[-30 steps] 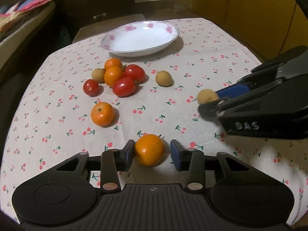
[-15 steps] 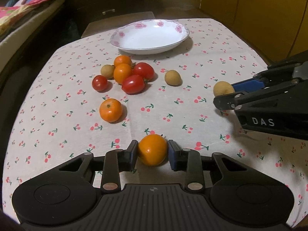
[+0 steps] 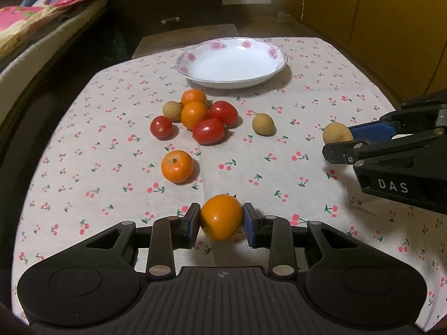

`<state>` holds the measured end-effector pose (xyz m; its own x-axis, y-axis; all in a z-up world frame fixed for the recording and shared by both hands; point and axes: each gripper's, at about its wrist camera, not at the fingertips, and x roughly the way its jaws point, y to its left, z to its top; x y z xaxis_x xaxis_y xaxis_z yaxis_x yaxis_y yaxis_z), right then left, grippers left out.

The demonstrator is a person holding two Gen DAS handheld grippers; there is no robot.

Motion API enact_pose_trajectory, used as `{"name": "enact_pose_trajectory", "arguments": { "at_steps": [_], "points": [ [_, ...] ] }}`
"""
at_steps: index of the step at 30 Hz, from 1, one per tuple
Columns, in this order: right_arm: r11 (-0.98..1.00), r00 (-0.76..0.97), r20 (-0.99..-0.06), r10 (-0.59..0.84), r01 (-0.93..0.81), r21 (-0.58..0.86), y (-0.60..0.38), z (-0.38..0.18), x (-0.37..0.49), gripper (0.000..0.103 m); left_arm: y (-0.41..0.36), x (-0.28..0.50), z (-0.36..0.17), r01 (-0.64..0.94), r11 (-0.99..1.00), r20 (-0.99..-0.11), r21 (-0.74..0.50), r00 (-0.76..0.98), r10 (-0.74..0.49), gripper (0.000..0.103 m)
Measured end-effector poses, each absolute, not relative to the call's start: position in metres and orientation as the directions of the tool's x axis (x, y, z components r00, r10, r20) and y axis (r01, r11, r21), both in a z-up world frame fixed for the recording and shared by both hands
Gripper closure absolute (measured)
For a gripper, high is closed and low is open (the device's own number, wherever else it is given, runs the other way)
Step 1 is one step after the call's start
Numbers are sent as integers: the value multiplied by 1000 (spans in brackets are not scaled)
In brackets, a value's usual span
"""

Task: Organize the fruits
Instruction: 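Lift and carry the orange and brown fruit toward the white floral bowl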

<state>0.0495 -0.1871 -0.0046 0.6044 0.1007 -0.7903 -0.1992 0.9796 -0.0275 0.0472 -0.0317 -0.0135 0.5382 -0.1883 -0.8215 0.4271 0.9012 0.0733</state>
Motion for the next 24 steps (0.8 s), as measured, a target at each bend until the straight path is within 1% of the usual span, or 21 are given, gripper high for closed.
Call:
{"name": "enact_pose_trajectory", "arguments": {
  "at_steps": [7,14,24],
  "points": [
    [981,642,-761,94,-190,-39,-184,12,53,76,-31,58,2,428,900,-801,79,565,-198,63],
    [983,632,-770,87,-179,-37,-185,6,71,76,-35,82,4,416,905,-794,86,578,-190,63],
    [988,645,-760,81,-155,-27,-189,9,90,76,-41,111,9,392,914,-785,102,597,-168,63]
  ]
}}
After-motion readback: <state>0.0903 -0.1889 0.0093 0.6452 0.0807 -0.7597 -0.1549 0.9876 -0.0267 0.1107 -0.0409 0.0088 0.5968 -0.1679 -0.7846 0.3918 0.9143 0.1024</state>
